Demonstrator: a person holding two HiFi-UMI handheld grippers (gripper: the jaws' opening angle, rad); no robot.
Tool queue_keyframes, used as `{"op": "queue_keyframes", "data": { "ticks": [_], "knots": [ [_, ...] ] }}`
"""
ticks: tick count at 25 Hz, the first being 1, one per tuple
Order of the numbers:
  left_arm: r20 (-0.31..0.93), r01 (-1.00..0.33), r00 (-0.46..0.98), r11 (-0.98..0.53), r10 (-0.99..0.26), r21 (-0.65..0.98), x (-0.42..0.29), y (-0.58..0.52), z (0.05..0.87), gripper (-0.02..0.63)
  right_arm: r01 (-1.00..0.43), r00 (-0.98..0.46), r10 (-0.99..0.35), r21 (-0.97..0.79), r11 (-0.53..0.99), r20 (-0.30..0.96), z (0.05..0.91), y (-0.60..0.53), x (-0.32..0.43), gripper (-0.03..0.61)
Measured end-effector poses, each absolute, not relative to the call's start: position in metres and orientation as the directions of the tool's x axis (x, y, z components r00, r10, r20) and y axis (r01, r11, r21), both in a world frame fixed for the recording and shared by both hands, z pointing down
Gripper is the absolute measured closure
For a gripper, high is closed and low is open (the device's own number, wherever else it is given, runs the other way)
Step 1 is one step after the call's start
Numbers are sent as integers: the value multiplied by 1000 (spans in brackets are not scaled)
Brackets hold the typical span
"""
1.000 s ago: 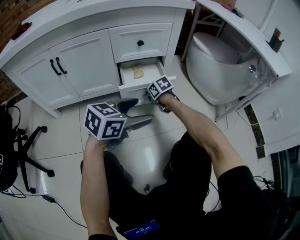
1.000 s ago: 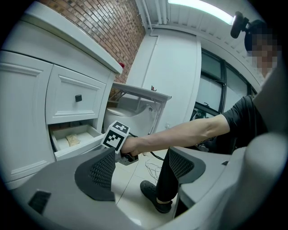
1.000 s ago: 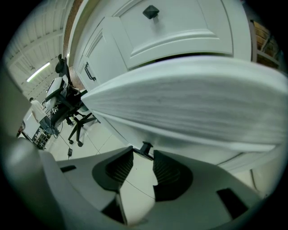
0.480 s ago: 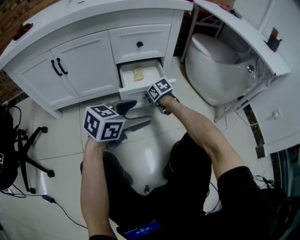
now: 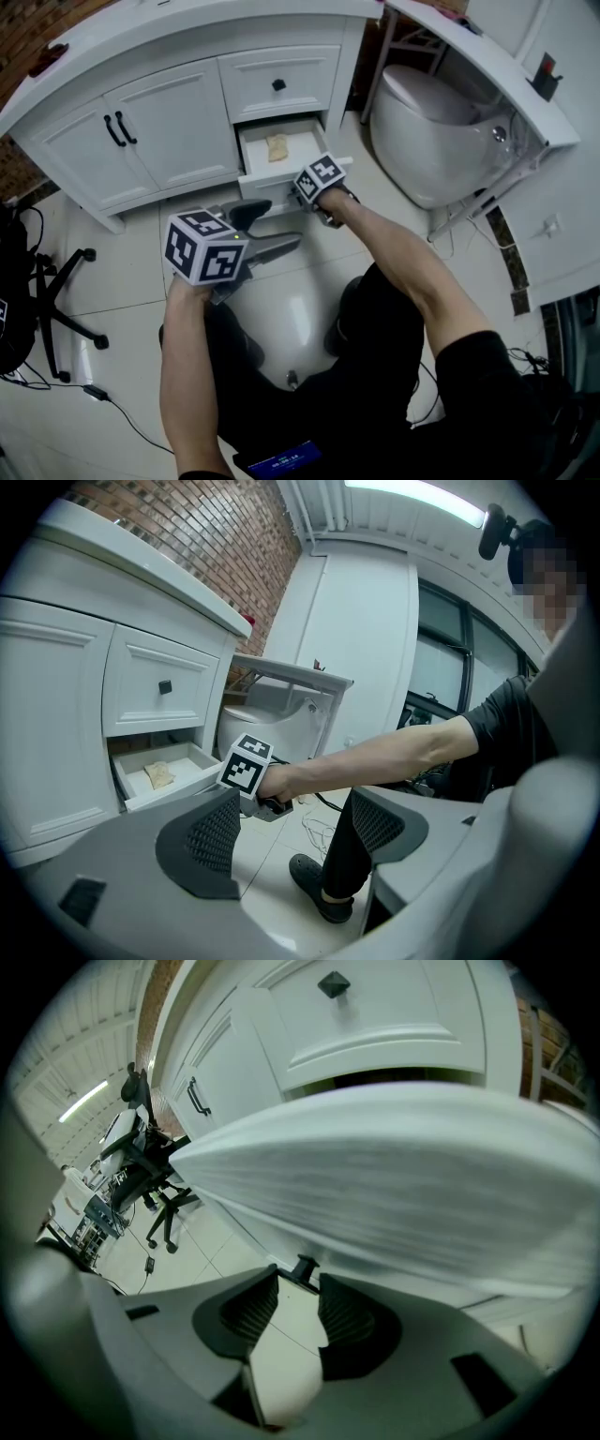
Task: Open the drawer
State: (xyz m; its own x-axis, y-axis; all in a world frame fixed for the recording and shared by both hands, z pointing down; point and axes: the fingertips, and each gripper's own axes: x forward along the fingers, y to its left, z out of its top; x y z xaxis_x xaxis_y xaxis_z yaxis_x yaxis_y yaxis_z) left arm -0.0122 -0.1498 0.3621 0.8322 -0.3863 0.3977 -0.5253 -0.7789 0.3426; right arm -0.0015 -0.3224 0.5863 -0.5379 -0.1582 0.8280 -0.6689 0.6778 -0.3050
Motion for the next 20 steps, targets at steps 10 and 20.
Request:
{"op": "queue_keyframes", "data": {
  "ticks": [10,20],
  "knots": [
    [399,-551,818,-765,-415,333,-23,-131,359,239,-673,-517,-176,-271,688,838,585,-316,0,426],
    [403,-561,811,-759,-424,330,-27,-123,360,239,-682,-490,-209,-224,696,846,583,-314,2,416]
  ]
}}
